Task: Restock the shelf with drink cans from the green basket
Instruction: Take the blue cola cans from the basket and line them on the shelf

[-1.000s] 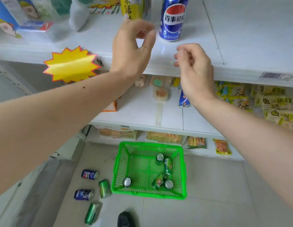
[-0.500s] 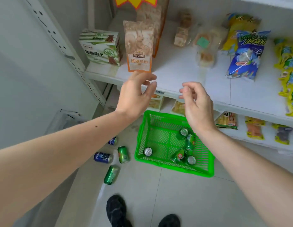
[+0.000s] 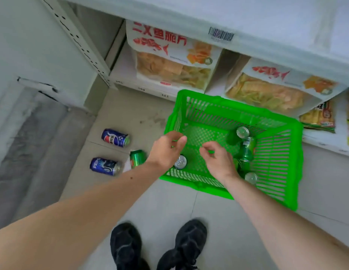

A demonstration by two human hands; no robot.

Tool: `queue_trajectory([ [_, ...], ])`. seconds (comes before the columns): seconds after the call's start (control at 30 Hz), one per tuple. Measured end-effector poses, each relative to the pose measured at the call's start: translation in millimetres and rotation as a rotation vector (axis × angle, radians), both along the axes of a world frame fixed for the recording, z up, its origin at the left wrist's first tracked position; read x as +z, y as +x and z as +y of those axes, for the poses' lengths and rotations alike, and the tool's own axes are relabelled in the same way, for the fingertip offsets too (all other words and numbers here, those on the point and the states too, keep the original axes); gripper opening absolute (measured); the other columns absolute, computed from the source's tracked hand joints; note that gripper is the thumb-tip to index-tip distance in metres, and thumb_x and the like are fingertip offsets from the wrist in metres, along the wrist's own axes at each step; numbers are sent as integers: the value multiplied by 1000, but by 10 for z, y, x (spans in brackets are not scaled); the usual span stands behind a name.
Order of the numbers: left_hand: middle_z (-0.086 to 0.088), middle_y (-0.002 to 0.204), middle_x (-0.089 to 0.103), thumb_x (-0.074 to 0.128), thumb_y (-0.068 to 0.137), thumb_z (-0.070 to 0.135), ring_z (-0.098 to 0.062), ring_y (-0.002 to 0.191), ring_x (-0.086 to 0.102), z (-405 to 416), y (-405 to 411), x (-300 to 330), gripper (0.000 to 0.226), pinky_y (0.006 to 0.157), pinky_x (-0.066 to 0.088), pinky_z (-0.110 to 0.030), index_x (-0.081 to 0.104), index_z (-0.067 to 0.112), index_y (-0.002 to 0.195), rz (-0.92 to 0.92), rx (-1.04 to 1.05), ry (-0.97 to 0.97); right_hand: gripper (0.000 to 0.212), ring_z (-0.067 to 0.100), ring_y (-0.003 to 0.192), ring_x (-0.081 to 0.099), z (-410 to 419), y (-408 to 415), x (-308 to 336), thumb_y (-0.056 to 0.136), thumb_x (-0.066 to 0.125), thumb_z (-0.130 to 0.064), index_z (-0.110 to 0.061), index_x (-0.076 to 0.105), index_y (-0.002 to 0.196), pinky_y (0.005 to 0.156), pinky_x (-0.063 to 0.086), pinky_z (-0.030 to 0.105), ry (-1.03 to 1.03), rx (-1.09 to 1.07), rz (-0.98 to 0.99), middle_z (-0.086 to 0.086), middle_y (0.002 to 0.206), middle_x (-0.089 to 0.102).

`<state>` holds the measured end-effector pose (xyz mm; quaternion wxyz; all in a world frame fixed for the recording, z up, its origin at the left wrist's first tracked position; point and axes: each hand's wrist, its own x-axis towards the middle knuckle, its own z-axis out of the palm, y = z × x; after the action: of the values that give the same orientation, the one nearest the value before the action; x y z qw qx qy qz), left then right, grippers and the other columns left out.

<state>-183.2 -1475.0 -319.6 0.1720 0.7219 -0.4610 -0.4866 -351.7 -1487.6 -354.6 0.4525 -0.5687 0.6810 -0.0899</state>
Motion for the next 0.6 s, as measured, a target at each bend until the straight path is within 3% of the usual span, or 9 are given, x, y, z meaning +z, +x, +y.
queue_trajectory([
  [0.1,-12,122,63,38,99,43,-28,118,55,14,-135,-581,43,99,43,-35,57,12,123,54,13,162,40,21,117,61,-11,-56,-564,96,60,-34,-11,59,128,93,42,23,177,99,48,4,132,62],
  [0.17,-13,135,53,30,101,46,-28,128,47,-24,-232,-837,50,105,35,-34,51,12,131,107,58,285,48,24,121,58,-45,-57,-885,98,53,-41,-14,52,138,93,46,28,291,139,52,2,141,54],
  [0.3,-8,154,32,19,100,51,-25,141,30,-112,-335,-1296,60,111,25,-36,31,16,147,107,89,457,43,29,110,65,-94,14,-1346,103,40,-39,-21,46,142,96,53,46,468,102,1,6,144,51],
  [0.5,-12,151,36,19,99,54,-27,138,35,-184,-405,-1708,65,109,29,-36,32,12,146,35,61,525,44,28,105,68,-69,137,-1650,106,38,-34,-27,36,149,93,56,37,680,-36,-227,8,147,48],
  [0.6,-11,152,34,21,97,59,-27,139,34,-190,-423,-1796,68,111,27,-39,30,13,148,65,83,546,42,33,106,68,-44,182,-1691,105,43,-31,-24,39,147,95,55,38,743,-187,-352,14,137,57],
])
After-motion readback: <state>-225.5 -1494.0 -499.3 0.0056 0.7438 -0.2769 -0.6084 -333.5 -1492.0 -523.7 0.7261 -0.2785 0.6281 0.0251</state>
